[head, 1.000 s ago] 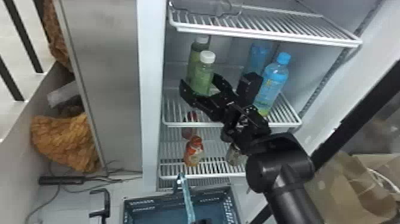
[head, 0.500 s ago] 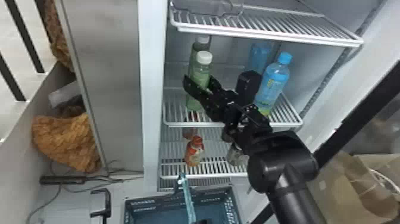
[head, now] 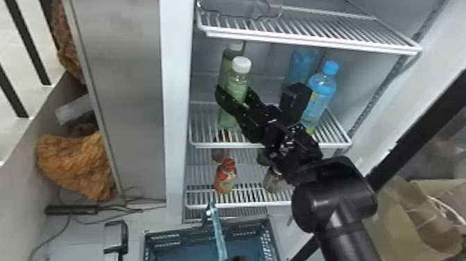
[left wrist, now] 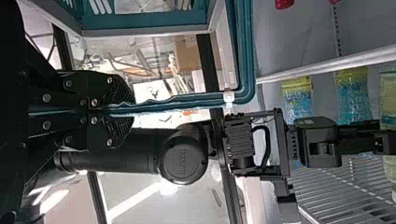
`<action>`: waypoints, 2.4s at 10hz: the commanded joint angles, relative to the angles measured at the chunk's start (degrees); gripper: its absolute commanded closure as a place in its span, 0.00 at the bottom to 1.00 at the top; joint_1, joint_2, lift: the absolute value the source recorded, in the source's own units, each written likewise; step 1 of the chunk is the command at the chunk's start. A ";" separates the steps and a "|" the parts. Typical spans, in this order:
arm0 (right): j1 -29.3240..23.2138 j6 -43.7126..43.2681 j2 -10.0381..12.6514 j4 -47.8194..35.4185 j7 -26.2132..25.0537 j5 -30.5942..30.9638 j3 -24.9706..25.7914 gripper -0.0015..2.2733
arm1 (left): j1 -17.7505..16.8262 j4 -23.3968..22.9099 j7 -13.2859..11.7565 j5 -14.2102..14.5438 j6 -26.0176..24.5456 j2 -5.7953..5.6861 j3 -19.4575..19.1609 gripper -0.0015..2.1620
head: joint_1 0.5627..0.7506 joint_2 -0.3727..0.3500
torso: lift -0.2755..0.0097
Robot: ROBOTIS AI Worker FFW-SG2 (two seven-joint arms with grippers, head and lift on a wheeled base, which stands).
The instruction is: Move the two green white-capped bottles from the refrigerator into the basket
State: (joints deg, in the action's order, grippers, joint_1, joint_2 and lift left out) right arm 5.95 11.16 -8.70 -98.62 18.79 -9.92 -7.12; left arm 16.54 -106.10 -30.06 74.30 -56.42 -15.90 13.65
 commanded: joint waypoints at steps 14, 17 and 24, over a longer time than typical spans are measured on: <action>-23.11 20.48 0.53 -36.03 2.39 -0.59 8.49 0.35 | 0.47 0.00 -0.09 0.20 0.17 0.08 -0.28 0.54 | 0.70 0.12 | 0.95; -29.71 29.48 1.23 -45.45 2.39 -0.02 11.12 0.35 | 0.62 0.00 -0.09 0.20 0.17 0.08 -0.28 0.54 | 0.70 0.08 | 0.95; -39.00 38.90 1.85 -52.77 3.71 1.35 14.32 0.35 | 0.62 0.00 -0.09 0.09 -0.11 -0.09 0.17 0.54 | 0.70 0.03 | 0.95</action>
State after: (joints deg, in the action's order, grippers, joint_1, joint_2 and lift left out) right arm -32.37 49.34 -6.91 -151.00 22.52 -8.69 7.21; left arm 17.11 -106.10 -30.15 74.38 -56.53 -15.99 13.79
